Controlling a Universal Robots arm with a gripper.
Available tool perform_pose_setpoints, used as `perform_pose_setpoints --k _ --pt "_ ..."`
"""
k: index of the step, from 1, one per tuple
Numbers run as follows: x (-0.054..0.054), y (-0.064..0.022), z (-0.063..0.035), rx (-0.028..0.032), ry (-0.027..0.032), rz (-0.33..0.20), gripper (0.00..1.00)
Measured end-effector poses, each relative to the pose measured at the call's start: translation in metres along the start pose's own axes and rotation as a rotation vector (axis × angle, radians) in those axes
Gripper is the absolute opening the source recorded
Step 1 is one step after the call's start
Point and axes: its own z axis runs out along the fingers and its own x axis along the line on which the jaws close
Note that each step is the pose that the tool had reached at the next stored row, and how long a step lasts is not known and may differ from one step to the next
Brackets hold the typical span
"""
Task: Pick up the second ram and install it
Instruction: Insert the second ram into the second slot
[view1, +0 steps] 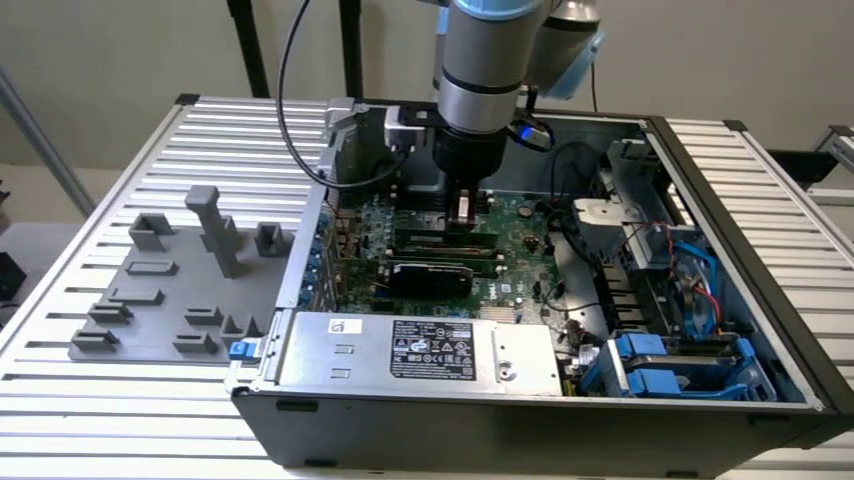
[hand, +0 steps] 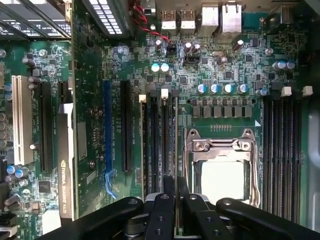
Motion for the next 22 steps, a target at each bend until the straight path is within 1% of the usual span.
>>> perform_pose_setpoints --k 3,9,12,15,22 --pt "0.001 -0.0001 0.0012 0.0002 -0.0003 0.000 0.00" --pt "0.010 -0.0005 0.0024 0.0002 -0.0002 -0.004 0.00" --pt "0.010 -0.0005 0.0029 0.0003 -0.0005 -0.004 0.00" --pt "0.010 -0.0006 0.0038 0.0011 -0.0022 -0.005 0.00" --pt "0.010 -0.0004 0.0066 0.0047 -0.0047 -0.005 0.00"
